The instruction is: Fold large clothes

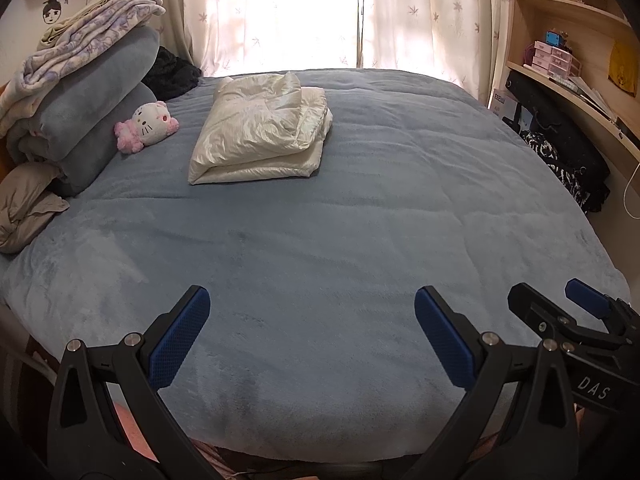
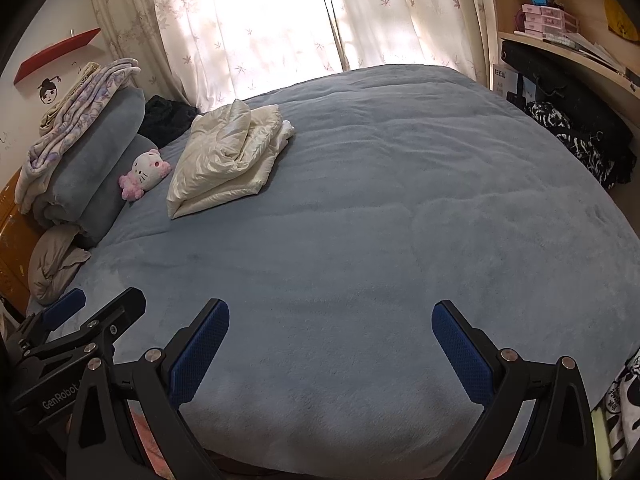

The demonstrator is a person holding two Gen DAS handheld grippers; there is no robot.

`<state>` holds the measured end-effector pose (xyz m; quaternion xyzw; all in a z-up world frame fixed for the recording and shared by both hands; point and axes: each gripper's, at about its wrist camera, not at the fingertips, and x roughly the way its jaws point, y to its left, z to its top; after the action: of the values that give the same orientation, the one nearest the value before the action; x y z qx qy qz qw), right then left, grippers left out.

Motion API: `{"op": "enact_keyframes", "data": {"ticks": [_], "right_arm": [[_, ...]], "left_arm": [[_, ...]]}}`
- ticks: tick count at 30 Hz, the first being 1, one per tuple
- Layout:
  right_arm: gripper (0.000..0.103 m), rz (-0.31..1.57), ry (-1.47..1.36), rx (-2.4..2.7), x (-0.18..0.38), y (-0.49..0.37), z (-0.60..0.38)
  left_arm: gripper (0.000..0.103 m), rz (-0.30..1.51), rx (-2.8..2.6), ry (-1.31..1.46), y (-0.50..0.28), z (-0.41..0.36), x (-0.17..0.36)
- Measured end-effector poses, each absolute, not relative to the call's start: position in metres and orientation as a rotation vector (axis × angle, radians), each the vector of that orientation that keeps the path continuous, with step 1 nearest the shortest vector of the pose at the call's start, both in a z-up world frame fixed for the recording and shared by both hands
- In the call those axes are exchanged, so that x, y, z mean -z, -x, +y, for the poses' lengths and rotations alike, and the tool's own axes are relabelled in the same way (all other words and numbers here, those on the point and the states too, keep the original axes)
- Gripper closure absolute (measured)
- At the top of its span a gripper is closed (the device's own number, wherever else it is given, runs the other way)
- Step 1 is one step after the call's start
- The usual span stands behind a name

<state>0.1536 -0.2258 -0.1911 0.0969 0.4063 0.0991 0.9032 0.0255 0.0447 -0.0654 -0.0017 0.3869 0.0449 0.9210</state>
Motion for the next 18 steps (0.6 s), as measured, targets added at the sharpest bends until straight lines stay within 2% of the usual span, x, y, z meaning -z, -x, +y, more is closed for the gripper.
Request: {"op": "enact_keyframes", "data": {"ticks": [18], "right_arm": [[0.001, 0.820, -0.200, -0.199, 0.1932, -0.1510, -0.2208]], "left_arm": [[0.004, 0.799, -0.089, 0.010, -0.0220, 0.0411, 0.0685]]}}
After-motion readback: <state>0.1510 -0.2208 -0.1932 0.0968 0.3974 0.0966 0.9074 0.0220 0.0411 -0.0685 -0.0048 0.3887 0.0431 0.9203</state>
